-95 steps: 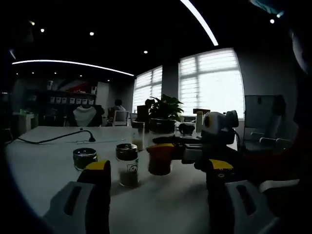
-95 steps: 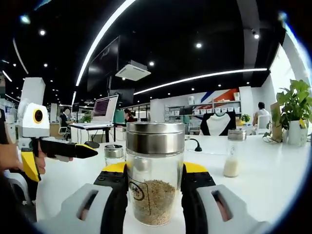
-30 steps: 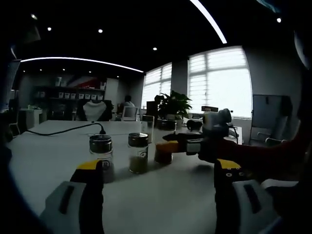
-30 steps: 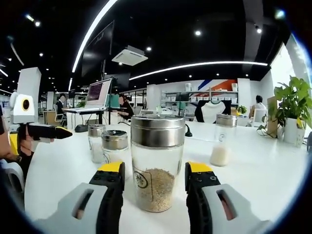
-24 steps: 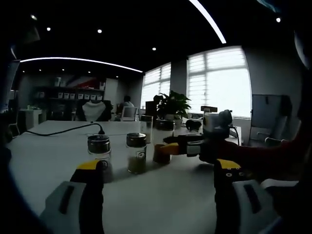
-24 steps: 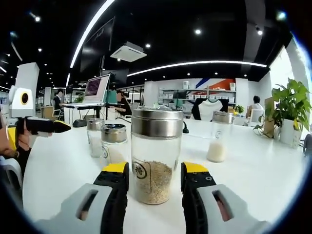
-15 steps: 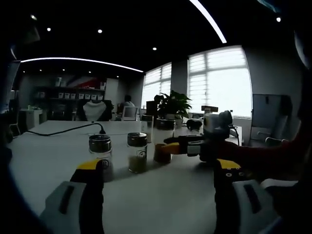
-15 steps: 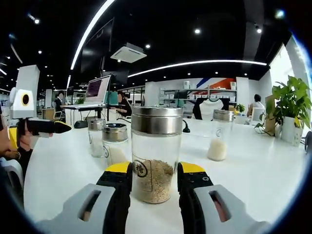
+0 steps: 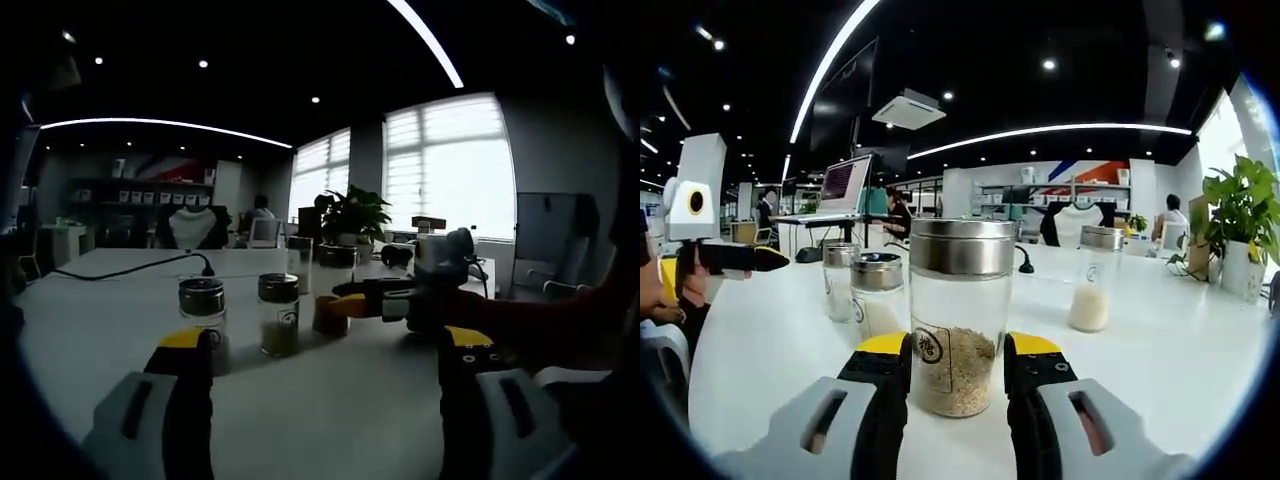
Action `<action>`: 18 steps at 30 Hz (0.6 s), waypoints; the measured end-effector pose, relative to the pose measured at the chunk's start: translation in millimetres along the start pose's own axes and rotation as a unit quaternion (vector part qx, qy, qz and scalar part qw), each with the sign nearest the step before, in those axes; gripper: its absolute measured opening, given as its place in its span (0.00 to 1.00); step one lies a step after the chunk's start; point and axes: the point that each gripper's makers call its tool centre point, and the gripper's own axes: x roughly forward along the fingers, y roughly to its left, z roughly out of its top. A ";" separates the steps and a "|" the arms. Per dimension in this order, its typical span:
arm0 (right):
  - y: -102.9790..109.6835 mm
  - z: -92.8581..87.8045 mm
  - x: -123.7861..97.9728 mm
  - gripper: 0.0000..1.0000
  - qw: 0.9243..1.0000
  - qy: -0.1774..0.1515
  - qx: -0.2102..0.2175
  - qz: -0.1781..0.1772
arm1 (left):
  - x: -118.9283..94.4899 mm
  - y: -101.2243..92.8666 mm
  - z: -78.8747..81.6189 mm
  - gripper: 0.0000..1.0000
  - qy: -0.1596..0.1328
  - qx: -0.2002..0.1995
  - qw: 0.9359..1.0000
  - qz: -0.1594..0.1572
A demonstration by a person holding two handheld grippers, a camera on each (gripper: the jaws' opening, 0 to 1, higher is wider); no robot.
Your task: Rotate the seasoning bottle until the label or dispensing opening points toward the visible target arrow and the bottle remains upright within the marked orientation range
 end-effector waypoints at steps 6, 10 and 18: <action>0.1 4.6 -3.7 0.38 1.000 -0.004 0.000 -0.005 | 0.0 0.3 1.3 0.99 -0.001 0.002 1.000 0.001; 0.1 6.7 -10.0 0.48 1.000 0.000 -0.006 -0.012 | 0.1 1.4 0.1 0.99 0.000 0.001 1.000 0.004; -3.4 9.5 -28.7 0.61 1.000 -0.008 0.001 -0.022 | 0.7 2.3 -0.5 1.00 0.001 0.002 1.000 0.008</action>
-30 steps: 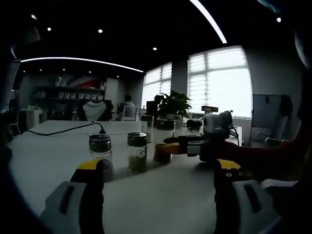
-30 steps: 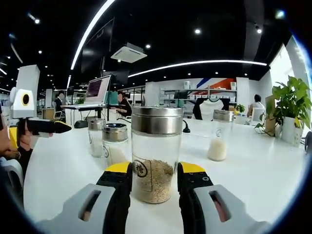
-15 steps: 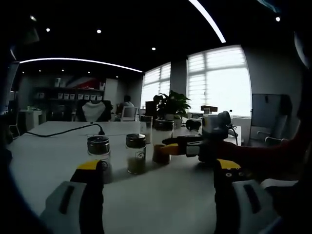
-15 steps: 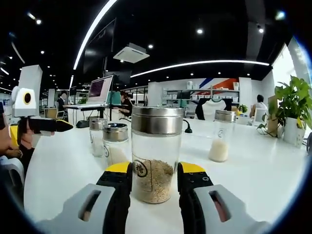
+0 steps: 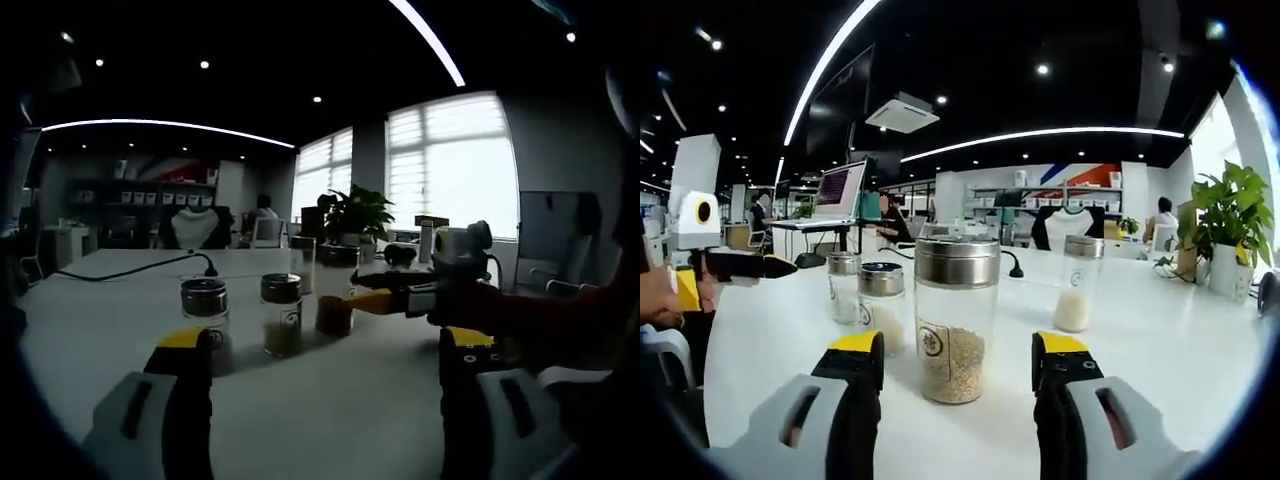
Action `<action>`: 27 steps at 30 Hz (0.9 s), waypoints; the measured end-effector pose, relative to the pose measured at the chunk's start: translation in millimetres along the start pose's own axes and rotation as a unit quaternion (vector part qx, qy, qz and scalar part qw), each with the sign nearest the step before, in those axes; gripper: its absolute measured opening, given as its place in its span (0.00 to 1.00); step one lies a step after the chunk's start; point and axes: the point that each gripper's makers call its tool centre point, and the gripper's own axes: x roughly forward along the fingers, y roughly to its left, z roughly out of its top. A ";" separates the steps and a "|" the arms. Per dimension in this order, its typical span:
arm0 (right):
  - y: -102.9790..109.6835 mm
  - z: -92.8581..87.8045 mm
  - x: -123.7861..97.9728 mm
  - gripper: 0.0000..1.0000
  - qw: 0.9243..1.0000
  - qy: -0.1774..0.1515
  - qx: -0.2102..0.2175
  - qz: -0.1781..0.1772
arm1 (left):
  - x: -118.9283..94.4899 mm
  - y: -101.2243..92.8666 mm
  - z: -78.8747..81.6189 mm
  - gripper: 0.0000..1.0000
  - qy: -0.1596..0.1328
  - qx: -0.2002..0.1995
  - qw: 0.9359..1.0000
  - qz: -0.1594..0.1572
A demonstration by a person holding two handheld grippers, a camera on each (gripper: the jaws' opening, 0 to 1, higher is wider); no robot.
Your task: Rotate the seasoning bottle until the label or dispensing opening points toward the visible target arrow and the bottle remains upright within the marked orientation range
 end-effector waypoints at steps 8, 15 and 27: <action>-18.5 13.9 -15.3 0.65 0.999 -0.035 0.016 -0.018 | 0.6 -1.0 0.4 1.00 -0.001 0.000 1.000 0.003; -45.8 27.7 -30.5 0.64 0.997 -0.057 0.014 -0.049 | -1.8 1.2 -1.9 1.00 0.000 -0.002 1.000 0.010; -73.7 26.8 -25.8 0.62 0.996 -0.035 -0.002 -0.088 | -1.7 2.8 -3.2 1.00 0.001 -0.005 1.000 0.014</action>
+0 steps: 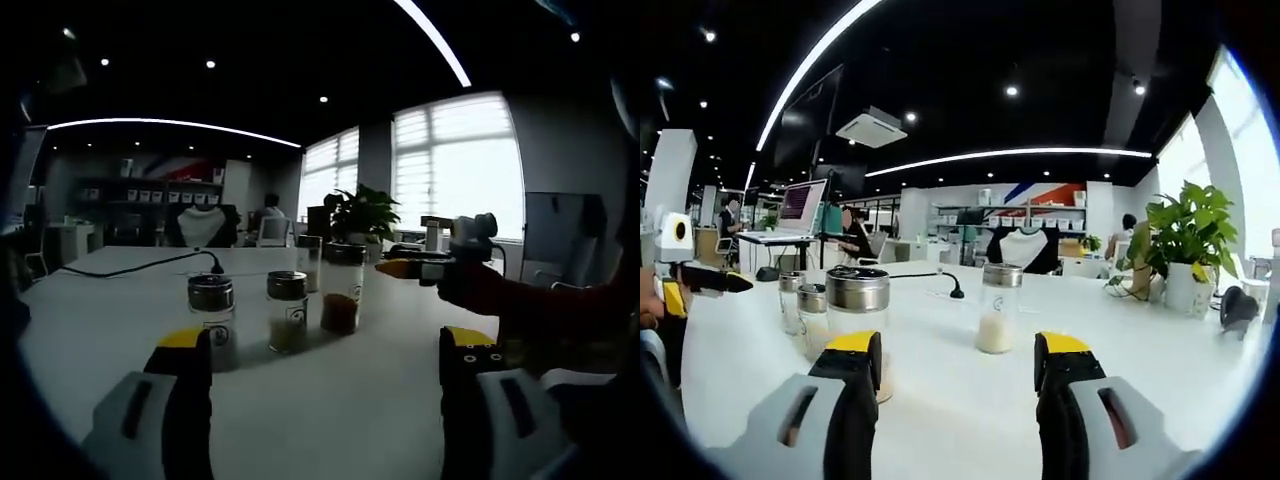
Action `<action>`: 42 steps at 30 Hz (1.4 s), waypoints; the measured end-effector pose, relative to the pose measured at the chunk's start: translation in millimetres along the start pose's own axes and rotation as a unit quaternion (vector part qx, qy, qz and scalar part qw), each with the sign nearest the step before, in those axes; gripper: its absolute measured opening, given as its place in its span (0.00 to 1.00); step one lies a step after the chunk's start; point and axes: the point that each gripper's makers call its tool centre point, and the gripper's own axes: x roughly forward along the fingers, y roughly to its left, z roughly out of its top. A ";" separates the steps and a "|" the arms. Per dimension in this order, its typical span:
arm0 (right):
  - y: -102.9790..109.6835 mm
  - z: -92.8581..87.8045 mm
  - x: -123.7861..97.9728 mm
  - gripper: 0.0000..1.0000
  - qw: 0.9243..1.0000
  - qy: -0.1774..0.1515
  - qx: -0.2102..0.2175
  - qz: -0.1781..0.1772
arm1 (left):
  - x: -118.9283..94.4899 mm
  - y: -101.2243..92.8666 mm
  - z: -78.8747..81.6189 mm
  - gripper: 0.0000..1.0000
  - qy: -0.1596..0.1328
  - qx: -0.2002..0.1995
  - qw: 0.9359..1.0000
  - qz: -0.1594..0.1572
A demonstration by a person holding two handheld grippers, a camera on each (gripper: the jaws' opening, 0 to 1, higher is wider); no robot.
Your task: Rotate the seasoning bottle until the label or dispensing opening points toward the visible target arrow and the bottle remains upright within the marked orientation range
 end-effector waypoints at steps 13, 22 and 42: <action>-17.6 3.8 27.4 0.59 0.998 -0.006 0.036 -0.049 | 5.2 0.0 -0.9 1.00 0.001 -0.001 1.000 0.000; -30.4 -6.1 55.9 0.60 0.997 0.014 0.032 -0.066 | 5.9 -0.9 -3.0 1.00 0.003 -0.003 1.000 0.000; -46.6 -4.1 109.3 0.59 0.996 0.024 0.017 -0.084 | 4.8 1.5 -4.6 1.00 0.007 -0.004 1.000 0.000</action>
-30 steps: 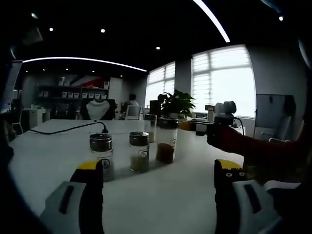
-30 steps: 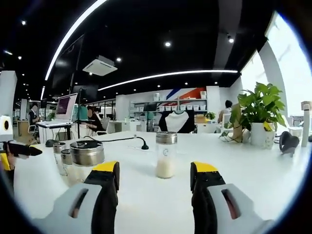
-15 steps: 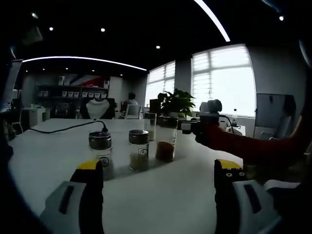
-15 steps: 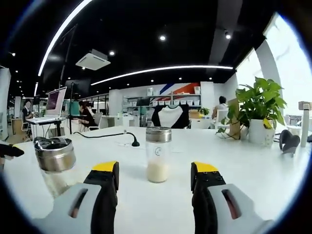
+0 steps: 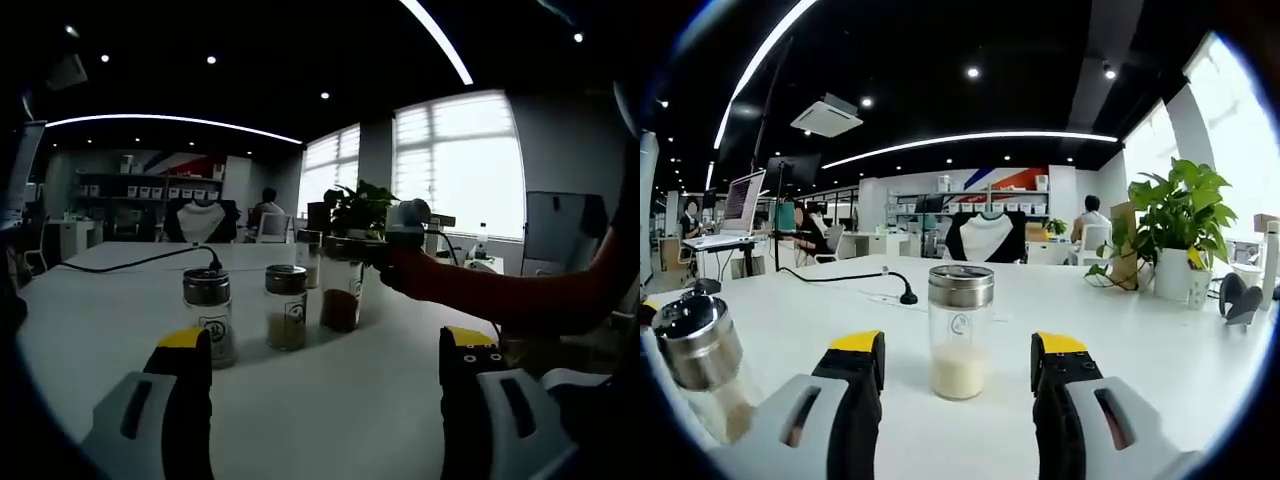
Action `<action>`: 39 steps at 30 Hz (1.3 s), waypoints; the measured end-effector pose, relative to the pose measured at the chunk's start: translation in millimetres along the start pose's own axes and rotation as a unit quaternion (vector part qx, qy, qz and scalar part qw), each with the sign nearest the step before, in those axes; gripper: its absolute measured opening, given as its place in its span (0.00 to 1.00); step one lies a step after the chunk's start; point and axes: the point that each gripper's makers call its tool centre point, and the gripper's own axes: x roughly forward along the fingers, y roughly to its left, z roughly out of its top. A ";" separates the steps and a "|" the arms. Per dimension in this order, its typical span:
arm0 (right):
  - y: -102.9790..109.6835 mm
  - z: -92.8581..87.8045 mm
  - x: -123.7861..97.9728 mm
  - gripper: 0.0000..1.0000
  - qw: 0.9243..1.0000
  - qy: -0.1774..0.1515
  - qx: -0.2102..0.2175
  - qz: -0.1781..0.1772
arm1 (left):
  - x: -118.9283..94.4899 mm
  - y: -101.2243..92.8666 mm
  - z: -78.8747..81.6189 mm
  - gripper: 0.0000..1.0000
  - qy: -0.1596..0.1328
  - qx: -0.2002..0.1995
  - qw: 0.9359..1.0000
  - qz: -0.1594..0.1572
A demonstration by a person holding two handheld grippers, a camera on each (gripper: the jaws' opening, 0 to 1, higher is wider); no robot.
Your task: Rotate the seasoning bottle until the label or dispensing opening points toward the visible target arrow and the bottle remains upright within the marked orientation range
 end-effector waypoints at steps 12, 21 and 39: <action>-4.4 0.4 30.9 0.55 1.000 0.012 -0.022 -0.001 | -4.7 7.0 2.5 1.00 -0.001 -0.001 1.000 0.006; -3.8 -2.6 48.8 0.51 0.999 0.023 -0.036 0.002 | -2.0 6.2 3.0 1.00 -0.001 -0.001 1.000 0.004; -5.9 -2.7 62.1 0.40 1.000 0.024 -0.018 -0.004 | -3.0 6.5 0.8 1.00 0.007 0.005 1.000 0.004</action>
